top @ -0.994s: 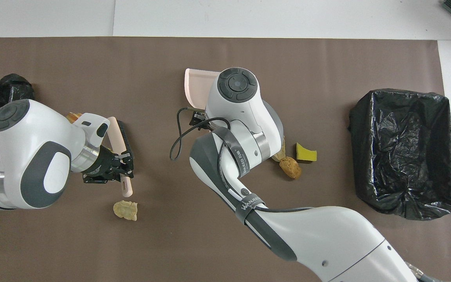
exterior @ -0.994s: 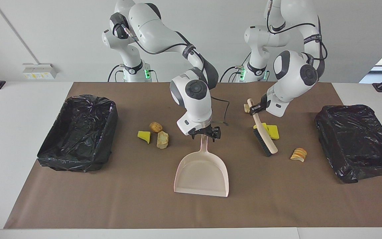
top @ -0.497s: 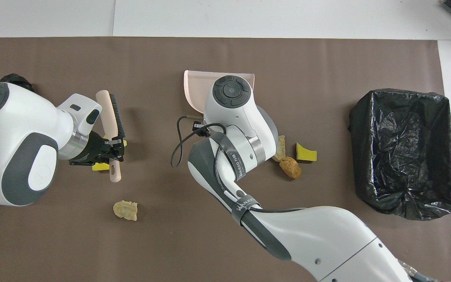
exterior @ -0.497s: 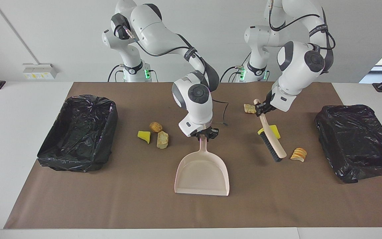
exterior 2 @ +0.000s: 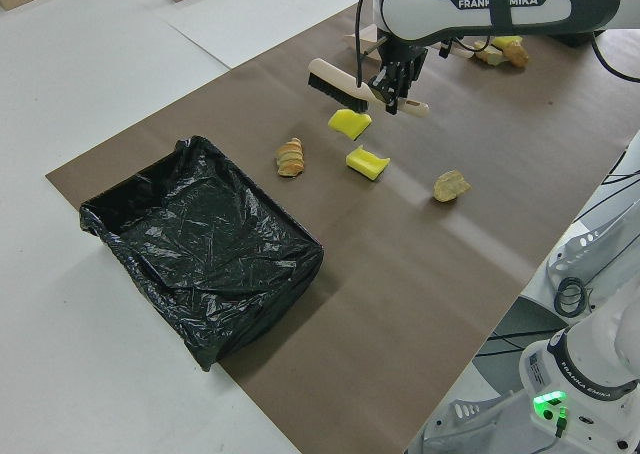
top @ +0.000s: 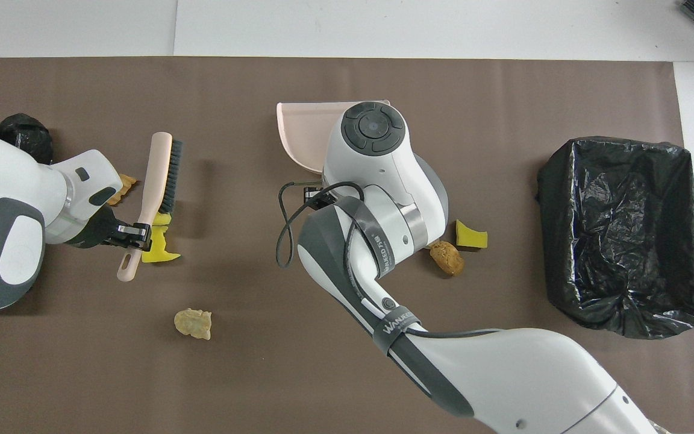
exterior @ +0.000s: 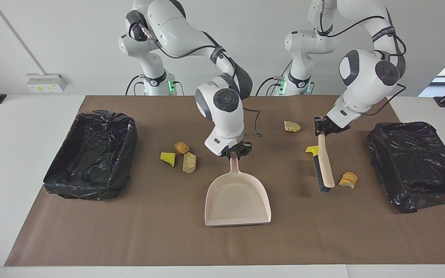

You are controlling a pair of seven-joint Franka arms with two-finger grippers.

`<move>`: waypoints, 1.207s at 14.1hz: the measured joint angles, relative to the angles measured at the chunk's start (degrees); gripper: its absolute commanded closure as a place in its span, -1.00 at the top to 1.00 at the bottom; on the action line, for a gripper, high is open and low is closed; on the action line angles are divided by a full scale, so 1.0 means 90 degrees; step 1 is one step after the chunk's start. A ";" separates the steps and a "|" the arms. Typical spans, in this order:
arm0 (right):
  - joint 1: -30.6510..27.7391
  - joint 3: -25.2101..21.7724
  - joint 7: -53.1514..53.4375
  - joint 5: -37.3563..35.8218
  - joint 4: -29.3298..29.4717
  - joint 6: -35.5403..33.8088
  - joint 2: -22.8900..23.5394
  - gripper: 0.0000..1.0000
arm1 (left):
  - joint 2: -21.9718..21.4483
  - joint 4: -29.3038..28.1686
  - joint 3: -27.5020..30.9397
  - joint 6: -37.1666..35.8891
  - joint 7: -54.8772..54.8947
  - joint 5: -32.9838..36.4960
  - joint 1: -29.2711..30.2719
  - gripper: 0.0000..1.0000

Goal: Sweep and dump trash in bin

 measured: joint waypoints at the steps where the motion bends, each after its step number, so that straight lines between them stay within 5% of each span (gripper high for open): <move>1: -0.0022 0.0001 -0.0374 0.0000 -0.0105 -0.0133 -0.0195 -1.00 | 0.0000 -0.0018 -0.0006 0.0000 0.0335 0.0163 0.0000 -1.00; 5: -0.0179 -0.0020 -0.2448 -0.0058 -0.1383 -0.0238 -0.1256 -1.00 | 0.0028 -0.0024 0.0000 0.0150 0.0788 0.0513 0.0127 -1.00; 10: -0.0130 0.0003 -0.4879 -0.1032 -0.3023 -0.0276 -0.2268 -1.00 | 0.0484 -0.0020 0.0029 0.1052 0.1800 0.0532 0.1058 -1.00; 13: -0.0124 0.0004 -0.6329 -0.1259 -0.3635 -0.0261 -0.2601 -1.00 | 0.0812 0.0332 0.0027 0.1343 0.1852 0.0532 0.1178 -1.00; 17: -0.0071 0.0015 -0.6852 -0.1442 -0.3930 -0.0209 -0.2758 -1.00 | 0.1262 0.1144 0.0034 0.1362 0.1838 0.0914 0.1269 -1.00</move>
